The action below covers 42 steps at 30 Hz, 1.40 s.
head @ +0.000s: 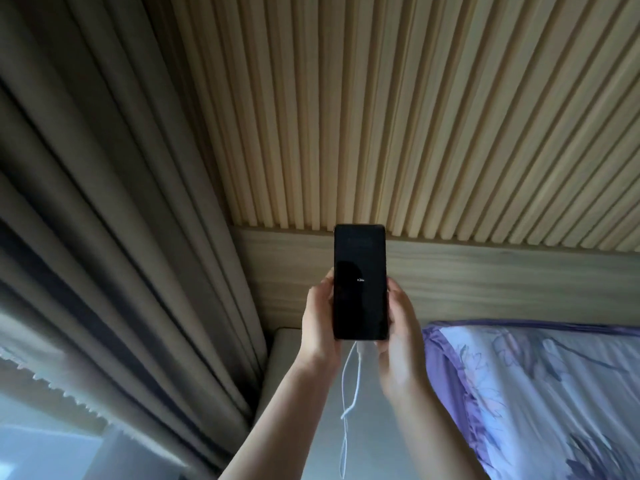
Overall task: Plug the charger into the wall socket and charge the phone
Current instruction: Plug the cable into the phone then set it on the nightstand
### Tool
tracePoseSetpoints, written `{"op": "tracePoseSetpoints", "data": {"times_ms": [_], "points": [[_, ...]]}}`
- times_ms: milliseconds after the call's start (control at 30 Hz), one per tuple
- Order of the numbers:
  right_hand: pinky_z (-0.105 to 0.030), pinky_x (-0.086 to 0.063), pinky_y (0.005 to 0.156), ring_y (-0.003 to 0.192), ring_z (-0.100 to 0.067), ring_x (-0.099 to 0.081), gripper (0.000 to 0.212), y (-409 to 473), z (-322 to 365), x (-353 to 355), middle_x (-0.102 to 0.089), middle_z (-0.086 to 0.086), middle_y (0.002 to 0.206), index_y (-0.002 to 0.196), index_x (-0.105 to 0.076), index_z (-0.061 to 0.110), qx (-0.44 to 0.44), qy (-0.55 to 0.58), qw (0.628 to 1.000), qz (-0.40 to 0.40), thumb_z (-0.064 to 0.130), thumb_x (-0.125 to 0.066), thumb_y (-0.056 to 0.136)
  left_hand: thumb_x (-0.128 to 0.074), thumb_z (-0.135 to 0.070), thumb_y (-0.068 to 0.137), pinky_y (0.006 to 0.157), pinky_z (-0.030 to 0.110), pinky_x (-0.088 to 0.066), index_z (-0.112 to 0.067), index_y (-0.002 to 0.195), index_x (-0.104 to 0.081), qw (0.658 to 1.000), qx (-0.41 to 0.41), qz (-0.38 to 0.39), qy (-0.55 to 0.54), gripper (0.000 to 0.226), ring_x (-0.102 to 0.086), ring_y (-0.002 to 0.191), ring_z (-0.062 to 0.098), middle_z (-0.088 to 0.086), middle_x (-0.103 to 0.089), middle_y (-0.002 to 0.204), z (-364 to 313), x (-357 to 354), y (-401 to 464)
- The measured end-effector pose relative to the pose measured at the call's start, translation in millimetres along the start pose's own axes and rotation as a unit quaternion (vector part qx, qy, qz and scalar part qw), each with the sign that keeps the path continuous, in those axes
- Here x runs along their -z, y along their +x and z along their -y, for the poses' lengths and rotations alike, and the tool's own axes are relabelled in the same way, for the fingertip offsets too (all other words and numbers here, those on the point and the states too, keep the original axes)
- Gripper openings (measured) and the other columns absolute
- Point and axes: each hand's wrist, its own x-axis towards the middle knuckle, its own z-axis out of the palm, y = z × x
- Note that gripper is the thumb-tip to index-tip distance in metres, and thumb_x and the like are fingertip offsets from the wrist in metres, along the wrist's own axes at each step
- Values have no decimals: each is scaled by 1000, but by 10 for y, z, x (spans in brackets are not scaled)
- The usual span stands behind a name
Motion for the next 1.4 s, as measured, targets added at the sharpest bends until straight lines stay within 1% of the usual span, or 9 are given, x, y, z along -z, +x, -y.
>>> {"op": "tracePoseSetpoints", "data": {"times_ms": [67, 133, 300, 500, 700, 900, 1067, 1333, 1400], "points": [[-53, -35, 112, 124, -26, -57, 37, -59, 186, -60, -64, -8, 129, 125, -60, 22, 19, 9, 1000, 16, 33, -40, 96, -30, -33, 97, 84, 37, -52, -15, 102, -73, 1000, -21, 8, 1, 47, -66, 93, 25, 13, -70, 100, -164, -133, -109], [-54, -35, 112, 125, -25, -56, 37, -122, 377, -127, -64, -8, 130, 125, -60, 22, 45, 15, 998, 29, 33, -40, 95, -30, -33, 96, 90, 40, -50, -16, 103, -73, 999, -46, 8, 8, 47, -66, 95, 25, 12, -71, 101, -336, -269, -223], [-53, -35, 112, 126, -23, -55, 39, -291, 788, -280, -63, -5, 131, 126, -59, 23, 90, 30, 994, 52, 35, -43, 93, -31, -30, 97, 83, 32, -53, -30, 81, -79, 994, -99, 44, 25, 51, -71, 84, 12, -2, -77, 89, -712, -526, -482], [-53, -34, 113, 125, -22, -56, 36, -433, 1091, -433, -66, -2, 127, 122, -62, 25, 110, 48, 991, 63, 37, -47, 92, -33, -28, 97, 102, 47, -44, -24, 121, -64, 980, -164, 92, 57, 39, -60, 105, 27, 18, -66, 118, -1016, -743, -751], [-54, -35, 112, 124, -22, -56, 35, -511, 1235, -514, -66, -3, 127, 122, -63, 24, 126, 58, 988, 70, 36, -47, 93, -35, -27, 97, 109, 53, -38, -26, 117, -66, 976, -186, 109, 41, 37, -61, 107, 27, 23, -61, 127, -1144, -818, -887], [-53, -33, 113, 128, -21, -53, 45, -522, 1277, -520, -62, 0, 133, 127, -59, 28, 107, 63, 988, 90, 48, -50, 87, -34, -26, 99, 101, 43, -45, -23, 119, -65, 969, -203, 128, 56, 37, -60, 104, 24, 15, -67, 113, -1195, -838, -891], [-54, -35, 112, 125, -22, -56, 42, -507, 1318, -513, -65, -2, 129, 124, -61, 27, 108, 65, 988, 94, 45, -51, 87, -30, -26, 99, 95, 39, -50, -29, 120, -65, 965, -212, 138, 69, 42, -65, 107, 22, 15, -68, 122, -1186, -863, -878], [-55, -37, 110, 123, -22, -57, 32, -448, 1284, -481, -66, -1, 128, 121, -63, 28, 104, 72, 990, 64, 35, -44, 95, -32, -27, 98, 83, 32, -52, -29, 112, -68, 969, -200, 131, 66, 39, -64, 97, 21, 8, -70, 108, -1151, -848, -757], [-53, -38, 109, 123, -23, -57, 32, -421, 1258, -473, -66, -2, 128, 121, -63, 27, 102, 72, 990, 62, 33, -43, 96, -31, -24, 99, 87, 36, -52, -31, 110, -69, 969, -201, 130, 65, 40, -64, 98, 21, 8, -71, 108, -1137, -829, -731]]}}
